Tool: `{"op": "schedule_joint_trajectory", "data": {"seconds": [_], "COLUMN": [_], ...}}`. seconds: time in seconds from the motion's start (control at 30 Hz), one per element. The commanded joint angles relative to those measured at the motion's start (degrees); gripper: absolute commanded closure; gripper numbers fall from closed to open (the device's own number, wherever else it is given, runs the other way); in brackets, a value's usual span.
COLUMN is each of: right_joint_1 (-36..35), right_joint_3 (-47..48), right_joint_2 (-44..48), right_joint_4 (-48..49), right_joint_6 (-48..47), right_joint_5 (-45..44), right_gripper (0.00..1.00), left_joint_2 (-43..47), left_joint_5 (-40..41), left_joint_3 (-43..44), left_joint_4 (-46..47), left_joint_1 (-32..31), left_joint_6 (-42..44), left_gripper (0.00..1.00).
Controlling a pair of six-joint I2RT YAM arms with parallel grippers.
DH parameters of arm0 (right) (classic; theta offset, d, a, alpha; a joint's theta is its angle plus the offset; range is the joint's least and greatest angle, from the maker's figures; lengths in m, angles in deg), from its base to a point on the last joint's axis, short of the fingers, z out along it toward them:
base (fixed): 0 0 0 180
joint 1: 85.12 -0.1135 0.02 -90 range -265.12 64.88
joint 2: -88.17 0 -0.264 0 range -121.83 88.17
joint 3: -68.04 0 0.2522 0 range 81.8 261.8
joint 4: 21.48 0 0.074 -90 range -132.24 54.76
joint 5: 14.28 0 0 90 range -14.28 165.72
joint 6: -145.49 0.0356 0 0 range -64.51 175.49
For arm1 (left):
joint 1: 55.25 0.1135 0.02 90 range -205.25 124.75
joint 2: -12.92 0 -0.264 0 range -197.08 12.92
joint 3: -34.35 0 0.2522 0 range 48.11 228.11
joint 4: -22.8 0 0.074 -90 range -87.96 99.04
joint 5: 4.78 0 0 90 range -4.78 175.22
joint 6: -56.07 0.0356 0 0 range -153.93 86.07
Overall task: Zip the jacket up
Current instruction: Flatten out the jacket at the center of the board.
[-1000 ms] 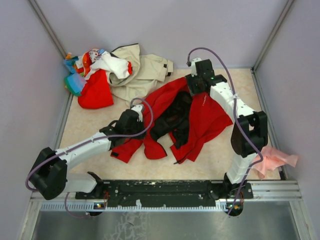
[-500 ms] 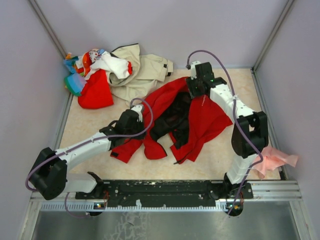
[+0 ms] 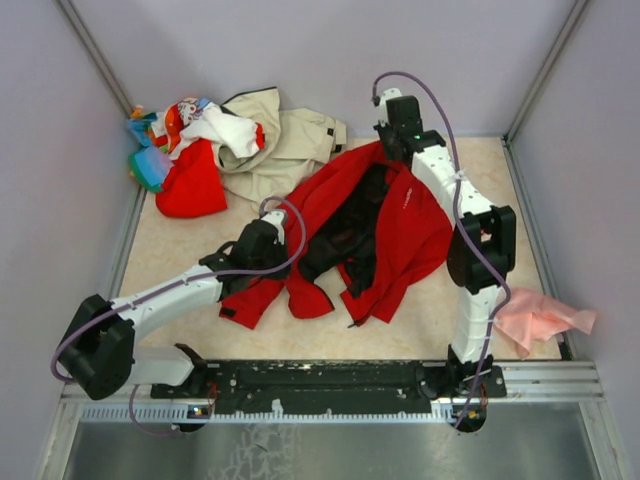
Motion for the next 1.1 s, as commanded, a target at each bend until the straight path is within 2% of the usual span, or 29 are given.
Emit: {"op": "schedule_joint_trajectory", "data": {"seconds": [0.0,0.3,0.43,0.57,0.73,0.87,1.07], "right_joint_1": [2.1,3.9,4.2,4.5,4.5,4.4,2.7], "right_joint_3": [8.5,14.3,16.7,18.2,15.2,6.8,-7.3], "right_joint_2": [-1.5,-3.9,-7.4,-11.0,-8.2,-0.4,12.5], "right_joint_4": [5.1,11.8,11.1,9.0,5.1,4.6,2.4], "right_joint_6": [-2.2,-4.5,-4.6,-3.4,1.3,5.9,9.9], "right_joint_5": [-4.7,-7.3,-7.4,-8.9,-8.5,-6.8,-6.7], "right_gripper": [1.0,1.0,1.0,0.78,0.58,0.47,0.39], "left_joint_2": [-0.6,-2.1,-4.3,-6.7,-5.8,-2.8,3.9], "left_joint_5": [1.1,0.3,0.9,3.8,4.1,4.1,2.6], "left_joint_3": [0.1,1.7,4.2,7.2,8.0,7.6,5.4], "left_joint_4": [-1.1,-0.3,-0.5,-1.2,-2.0,-3.2,-4.6], "left_joint_1": [0.3,0.3,0.3,0.8,1.8,1.8,1.7], "left_joint_6": [0.7,1.4,2.1,2.5,1.9,1.3,1.1], "left_gripper": [0.99,0.99,0.96,0.81,0.53,0.38,0.28]}}
